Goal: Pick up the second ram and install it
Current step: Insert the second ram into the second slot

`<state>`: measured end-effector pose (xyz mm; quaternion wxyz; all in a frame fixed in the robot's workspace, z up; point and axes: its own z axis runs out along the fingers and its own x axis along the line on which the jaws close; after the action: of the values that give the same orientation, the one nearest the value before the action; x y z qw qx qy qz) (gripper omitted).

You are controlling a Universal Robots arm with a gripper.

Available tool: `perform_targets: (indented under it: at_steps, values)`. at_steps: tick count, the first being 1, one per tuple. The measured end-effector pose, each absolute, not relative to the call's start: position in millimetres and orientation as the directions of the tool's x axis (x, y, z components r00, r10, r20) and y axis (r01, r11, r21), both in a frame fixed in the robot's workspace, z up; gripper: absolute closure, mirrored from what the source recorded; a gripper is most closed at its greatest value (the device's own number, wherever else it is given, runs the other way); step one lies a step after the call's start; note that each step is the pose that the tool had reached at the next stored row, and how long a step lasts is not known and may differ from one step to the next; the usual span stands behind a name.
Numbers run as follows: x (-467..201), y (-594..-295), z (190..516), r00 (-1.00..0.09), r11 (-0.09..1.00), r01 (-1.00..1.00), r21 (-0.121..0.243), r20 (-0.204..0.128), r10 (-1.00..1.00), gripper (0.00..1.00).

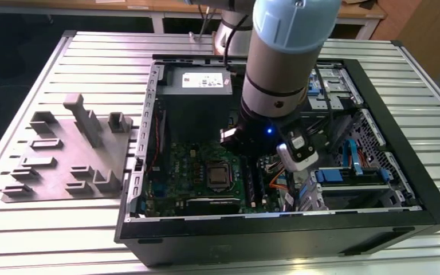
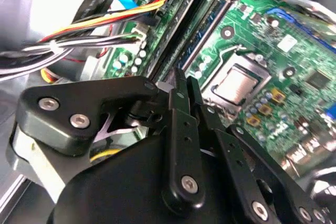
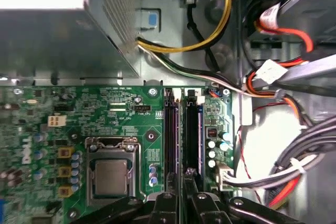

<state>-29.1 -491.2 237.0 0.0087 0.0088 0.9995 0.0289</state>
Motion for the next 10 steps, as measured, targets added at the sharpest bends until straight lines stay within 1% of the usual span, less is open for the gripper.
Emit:
perform_targets:
  at_steps: [4,10]
  values:
    - [-29.0,-491.1,248.8,-1.000,0.998,0.017,0.057,-0.017,0.018,0.82]
    - [-29.0,-491.1,248.8,-1.000,0.998,0.017,0.057,-0.017,0.018,0.82]
